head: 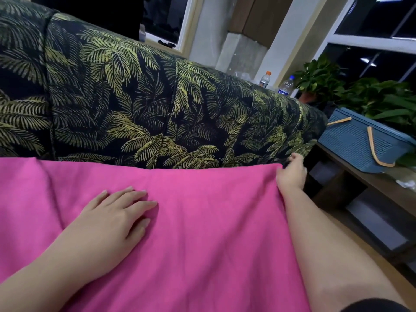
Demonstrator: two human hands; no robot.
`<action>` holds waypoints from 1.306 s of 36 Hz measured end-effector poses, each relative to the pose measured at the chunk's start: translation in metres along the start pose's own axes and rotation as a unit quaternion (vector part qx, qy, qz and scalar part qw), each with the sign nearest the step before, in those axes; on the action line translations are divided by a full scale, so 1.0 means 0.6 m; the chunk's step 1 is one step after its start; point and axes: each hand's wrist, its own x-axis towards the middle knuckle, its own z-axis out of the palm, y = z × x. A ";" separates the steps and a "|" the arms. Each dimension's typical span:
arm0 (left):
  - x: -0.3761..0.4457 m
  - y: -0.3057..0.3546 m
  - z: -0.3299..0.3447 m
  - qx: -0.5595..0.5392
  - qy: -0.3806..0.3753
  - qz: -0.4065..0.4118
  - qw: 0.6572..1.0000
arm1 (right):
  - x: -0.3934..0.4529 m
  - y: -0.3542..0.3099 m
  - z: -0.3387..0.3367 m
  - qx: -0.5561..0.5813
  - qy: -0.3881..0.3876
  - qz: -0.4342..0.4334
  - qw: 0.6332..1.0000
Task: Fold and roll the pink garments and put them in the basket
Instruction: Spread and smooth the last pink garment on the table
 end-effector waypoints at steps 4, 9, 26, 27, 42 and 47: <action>0.001 -0.002 0.005 0.002 0.005 -0.006 1.000 | -0.018 -0.009 -0.011 -0.162 -0.039 -0.100 0.981; -0.008 -0.004 0.001 0.042 -0.053 -0.098 0.993 | -0.115 -0.014 0.016 -0.160 -0.308 -0.153 0.925; -0.096 0.005 -0.067 -0.007 -0.182 -0.109 0.977 | -0.270 0.015 -0.110 -0.279 -0.321 -0.042 0.904; -0.119 0.012 -0.071 -0.003 -0.185 -0.102 0.977 | -0.306 0.003 -0.122 -0.265 -0.327 -0.055 0.905; -0.468 -0.064 -0.168 -0.003 -0.034 -0.392 0.919 | -0.725 -0.232 -0.181 -0.076 -0.440 -0.295 0.845; -0.531 -0.148 -0.179 -0.008 0.011 -0.458 0.889 | -0.756 -0.243 -0.177 -0.108 -0.410 -0.316 0.849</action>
